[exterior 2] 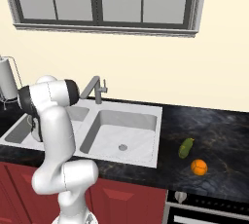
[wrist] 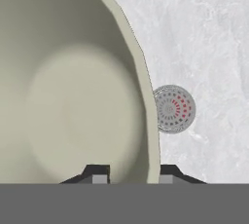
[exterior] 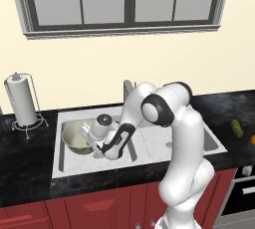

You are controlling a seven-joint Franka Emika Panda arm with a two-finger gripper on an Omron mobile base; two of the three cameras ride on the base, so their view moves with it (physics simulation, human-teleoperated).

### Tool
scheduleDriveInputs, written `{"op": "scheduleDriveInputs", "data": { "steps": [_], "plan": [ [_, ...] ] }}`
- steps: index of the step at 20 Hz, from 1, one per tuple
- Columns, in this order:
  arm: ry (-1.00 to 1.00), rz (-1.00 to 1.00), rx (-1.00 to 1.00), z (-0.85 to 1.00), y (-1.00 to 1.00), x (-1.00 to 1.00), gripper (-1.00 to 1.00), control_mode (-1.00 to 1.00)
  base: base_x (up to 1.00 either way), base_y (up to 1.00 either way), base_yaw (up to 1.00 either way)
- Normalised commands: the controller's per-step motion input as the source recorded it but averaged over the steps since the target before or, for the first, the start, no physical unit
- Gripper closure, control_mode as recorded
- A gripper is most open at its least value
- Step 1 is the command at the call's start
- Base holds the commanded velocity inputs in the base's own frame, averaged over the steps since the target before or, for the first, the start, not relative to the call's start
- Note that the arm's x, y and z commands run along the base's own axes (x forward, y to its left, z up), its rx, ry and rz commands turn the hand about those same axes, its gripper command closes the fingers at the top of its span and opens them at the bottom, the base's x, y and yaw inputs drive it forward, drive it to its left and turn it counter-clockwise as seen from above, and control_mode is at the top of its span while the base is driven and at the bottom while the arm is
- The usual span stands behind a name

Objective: Remove the cucumber and orange from the sink. Then move the bowl and cup from the counter to the sink for washing.

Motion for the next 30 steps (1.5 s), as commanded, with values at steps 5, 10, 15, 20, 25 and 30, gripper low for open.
{"op": "scheduleDriveInputs", "data": {
  "steps": [5, 10, 15, 20, 25, 30],
  "plan": [
    [0.0, 0.0, 0.0, 0.14, 0.0, 0.0, -1.0, -1.0, 0.0, 0.0, 0.0],
    [-0.03, 0.0, 0.0, 0.2, 0.0, 0.0, -1.0, -1.0, 0.0, 0.0, 0.0],
    [-0.03, 0.0, -0.03, 0.3, 0.0, -0.04, -1.0, -1.0, 0.0, 0.0, 0.0],
    [-0.01, 0.0, -0.07, 0.35, -0.01, -0.13, -1.0, -1.0, 0.0, 0.0, 0.0],
    [0.0, 0.02, -0.04, 0.34, -0.09, -0.22, -1.0, -1.0, 0.0, 0.0, 0.0],
    [0.0, 0.05, 0.0, 0.4, -0.11, -0.19, -1.0, -1.0, 0.0, 0.0, 0.0]
  ]
}}
